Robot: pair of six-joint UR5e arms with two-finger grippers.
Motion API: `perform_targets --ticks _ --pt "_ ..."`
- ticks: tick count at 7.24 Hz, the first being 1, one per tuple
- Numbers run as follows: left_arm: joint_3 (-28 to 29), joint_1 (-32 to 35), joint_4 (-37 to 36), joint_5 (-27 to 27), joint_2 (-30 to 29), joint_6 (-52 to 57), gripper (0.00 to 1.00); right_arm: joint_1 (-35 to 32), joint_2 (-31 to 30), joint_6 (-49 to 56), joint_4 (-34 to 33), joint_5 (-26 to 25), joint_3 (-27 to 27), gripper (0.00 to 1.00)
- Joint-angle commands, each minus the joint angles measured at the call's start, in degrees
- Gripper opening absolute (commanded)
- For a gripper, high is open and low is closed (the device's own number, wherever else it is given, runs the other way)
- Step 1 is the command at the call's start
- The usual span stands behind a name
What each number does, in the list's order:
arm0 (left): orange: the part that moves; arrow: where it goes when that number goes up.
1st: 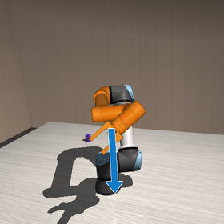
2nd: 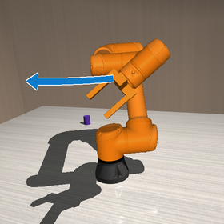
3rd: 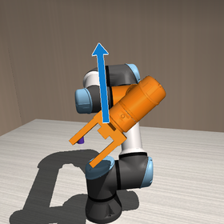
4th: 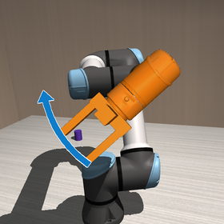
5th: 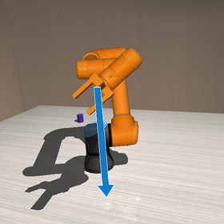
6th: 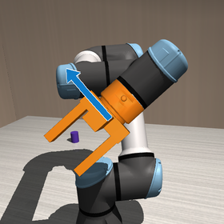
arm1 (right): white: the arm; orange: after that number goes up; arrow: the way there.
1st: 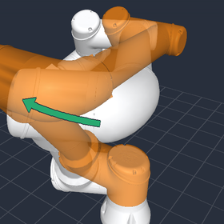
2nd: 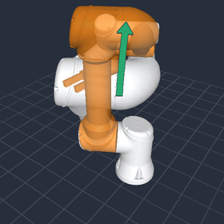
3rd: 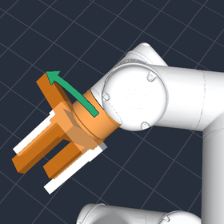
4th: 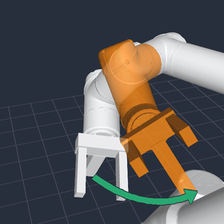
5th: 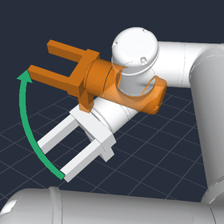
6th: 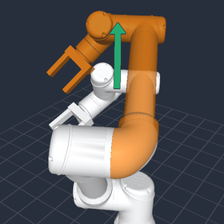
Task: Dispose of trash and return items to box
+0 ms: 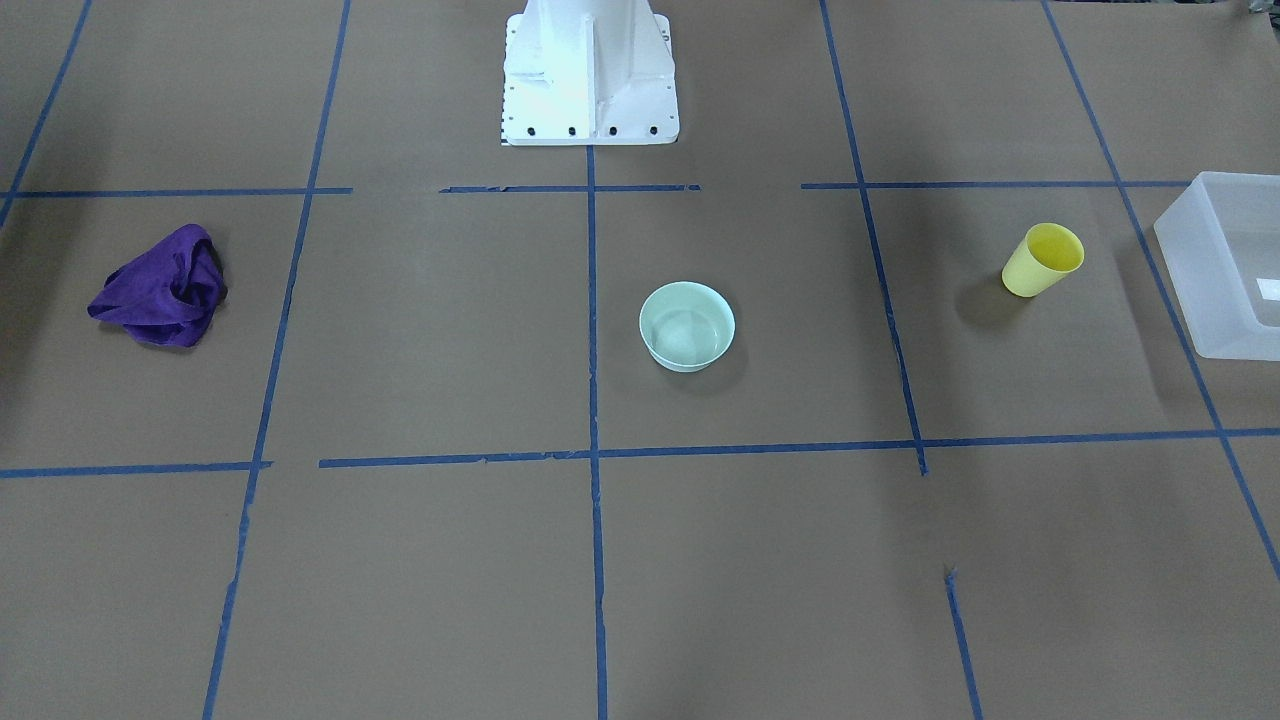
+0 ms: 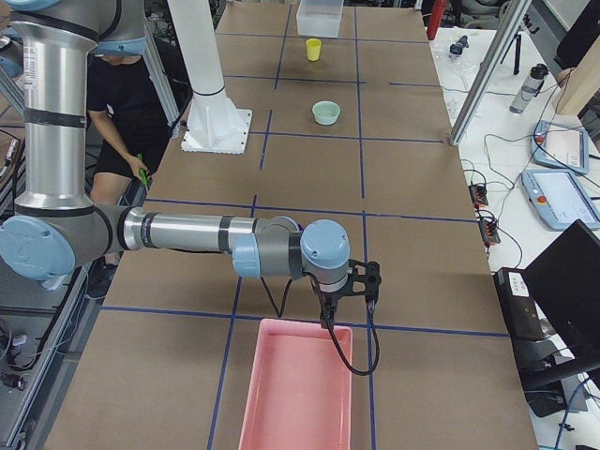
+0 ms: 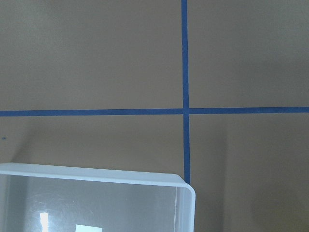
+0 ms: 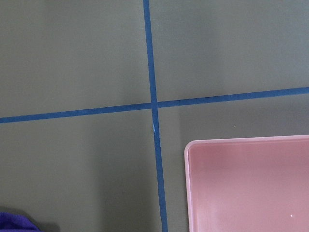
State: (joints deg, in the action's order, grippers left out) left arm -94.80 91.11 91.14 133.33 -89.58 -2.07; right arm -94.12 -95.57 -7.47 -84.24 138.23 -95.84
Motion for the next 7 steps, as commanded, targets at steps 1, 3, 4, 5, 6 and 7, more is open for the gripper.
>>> perform_targets --ticks 1,3,4,5,6,7 --pt "-0.1 -0.1 -0.1 0.0 -0.9 -0.1 1.0 0.0 -0.1 0.2 0.4 -0.1 0.1 1.0" --pt "-6.8 0.0 -0.6 0.5 -0.9 -0.3 1.0 0.0 -0.1 0.2 0.4 0.2 -0.2 1.0" --pt "-10.8 -0.1 -0.3 2.8 -0.9 -0.4 1.0 0.0 -0.1 0.1 0.4 0.6 -0.4 1.0" --pt "-9.2 -4.1 2.8 3.2 -2.9 -0.4 1.0 0.0 -0.1 -0.1 0.4 0.8 -0.6 1.0" --pt "-8.6 -7.4 4.8 3.1 -2.8 -2.0 1.0 0.0 0.0 -0.3 0.0 1.2 -1.3 1.0" --pt "-9.1 -8.4 5.6 3.3 -2.9 -1.6 1.0 0.0 0.1 -0.3 0.1 1.2 -1.5 1.0"
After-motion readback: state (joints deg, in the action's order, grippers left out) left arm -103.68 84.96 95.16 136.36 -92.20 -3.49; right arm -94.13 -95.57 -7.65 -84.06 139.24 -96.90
